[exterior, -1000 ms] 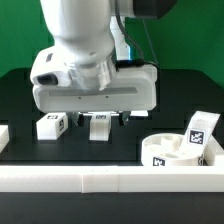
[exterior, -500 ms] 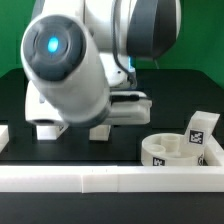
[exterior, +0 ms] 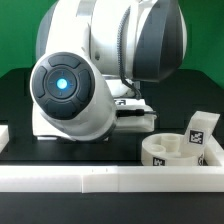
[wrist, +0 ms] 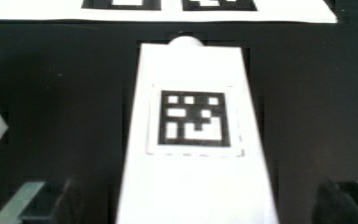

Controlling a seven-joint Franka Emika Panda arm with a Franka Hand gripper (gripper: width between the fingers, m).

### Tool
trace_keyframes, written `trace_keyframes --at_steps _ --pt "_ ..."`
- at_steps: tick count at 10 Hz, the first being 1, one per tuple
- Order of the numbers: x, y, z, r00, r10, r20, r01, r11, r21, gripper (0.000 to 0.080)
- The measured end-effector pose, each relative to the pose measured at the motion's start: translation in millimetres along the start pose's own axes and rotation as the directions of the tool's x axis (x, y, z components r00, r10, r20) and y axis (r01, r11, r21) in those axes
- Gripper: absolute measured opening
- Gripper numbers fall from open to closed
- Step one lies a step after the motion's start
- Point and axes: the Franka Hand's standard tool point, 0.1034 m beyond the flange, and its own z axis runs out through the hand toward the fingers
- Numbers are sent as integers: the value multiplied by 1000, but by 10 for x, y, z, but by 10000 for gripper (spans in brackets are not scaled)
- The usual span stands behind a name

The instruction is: Assemble stool

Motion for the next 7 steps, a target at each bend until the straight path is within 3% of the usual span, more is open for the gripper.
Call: trace_keyframes --at_steps 1,2,3,4,5,7 --pt "-4 9 25 1000 2 4 -2 1000 1 598" --pt "-5 18 25 1000 3 4 -3 1000 3 423" --pt "-12 19 13 1000 3 3 -3 1000 4 423" --pt "-28 8 -18 1000 1 -2 -1 1000 3 335" --pt "-58 -15 -75 1000 -3 -10 3 1000 2 335" --pt "-319 -209 -320 1000 7 0 -7 1000 3 335"
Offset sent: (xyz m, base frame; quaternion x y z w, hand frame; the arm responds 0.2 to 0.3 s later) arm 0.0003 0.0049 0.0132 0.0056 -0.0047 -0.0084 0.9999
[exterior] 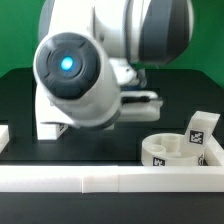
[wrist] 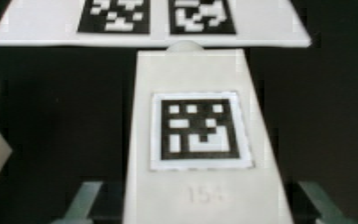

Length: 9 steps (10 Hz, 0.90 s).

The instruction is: Assemble stool

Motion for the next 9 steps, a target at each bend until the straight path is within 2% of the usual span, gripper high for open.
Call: trace_keyframes --at_steps 1,2,3,4,7,8,9 --pt "-115 -127 -130 1000 17 3 -17 1000 0 335" --pt "-164 -263 -232 999 47 -12 -46 999 2 335" --pt "-207 -441 -339 996 76 -38 -74 997 33 335" --pt "-210 -543 -413 993 96 -65 -91 994 63 335" --pt "-130 -549 -477 986 99 -133 -91 994 66 335" --pt "-15 -570 -573 969 101 -227 -87 994 71 335" --pt "6 -629 -664 929 100 -355 -76 994 80 335"
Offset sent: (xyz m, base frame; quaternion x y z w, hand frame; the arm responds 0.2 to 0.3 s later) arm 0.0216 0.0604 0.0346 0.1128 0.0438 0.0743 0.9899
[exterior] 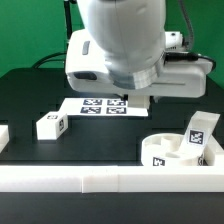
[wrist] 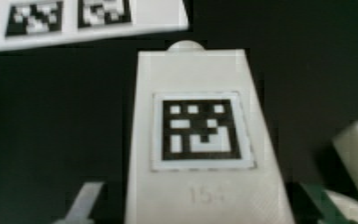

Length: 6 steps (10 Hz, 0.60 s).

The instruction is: Assemble stool

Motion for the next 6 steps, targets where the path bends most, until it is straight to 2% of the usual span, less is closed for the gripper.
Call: trace_keyframes --at_steps 1,3,4,5,6 --pt "-81 -50 -27 997 -6 -73 6 1000 6 337" --pt "21 -153 -282 951 -38 -308 42 999 8 337" --pt "61 -156 -392 920 -48 -388 55 998 7 337" --pt "143 -175 -444 866 -44 -498 58 998 12 337" --pt "143 -187 -440 805 -45 -591 63 998 10 337"
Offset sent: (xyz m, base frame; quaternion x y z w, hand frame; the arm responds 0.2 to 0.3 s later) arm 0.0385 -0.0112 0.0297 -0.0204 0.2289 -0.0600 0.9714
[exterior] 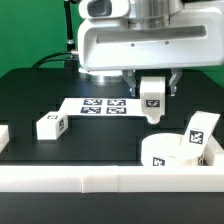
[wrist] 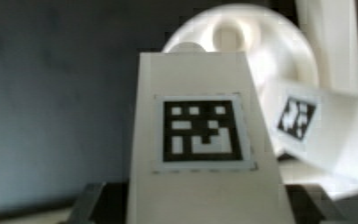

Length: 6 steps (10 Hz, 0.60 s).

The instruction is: Assemble stool

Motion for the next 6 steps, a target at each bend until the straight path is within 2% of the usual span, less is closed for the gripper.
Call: trace_keyframes --at_steps 1,2,3,4,6 --pt "-47 6 17 999 -2 -38 2 1000 -1 337" --pt "60 -2 8 987 -10 -160 10 1000 -2 337" --pt "62 25 58 970 -35 -241 33 999 -14 337" --pt "36 37 108 977 -46 -210 43 999 -19 337" --pt "117 -7 146 972 -64 -225 60 998 -24 337"
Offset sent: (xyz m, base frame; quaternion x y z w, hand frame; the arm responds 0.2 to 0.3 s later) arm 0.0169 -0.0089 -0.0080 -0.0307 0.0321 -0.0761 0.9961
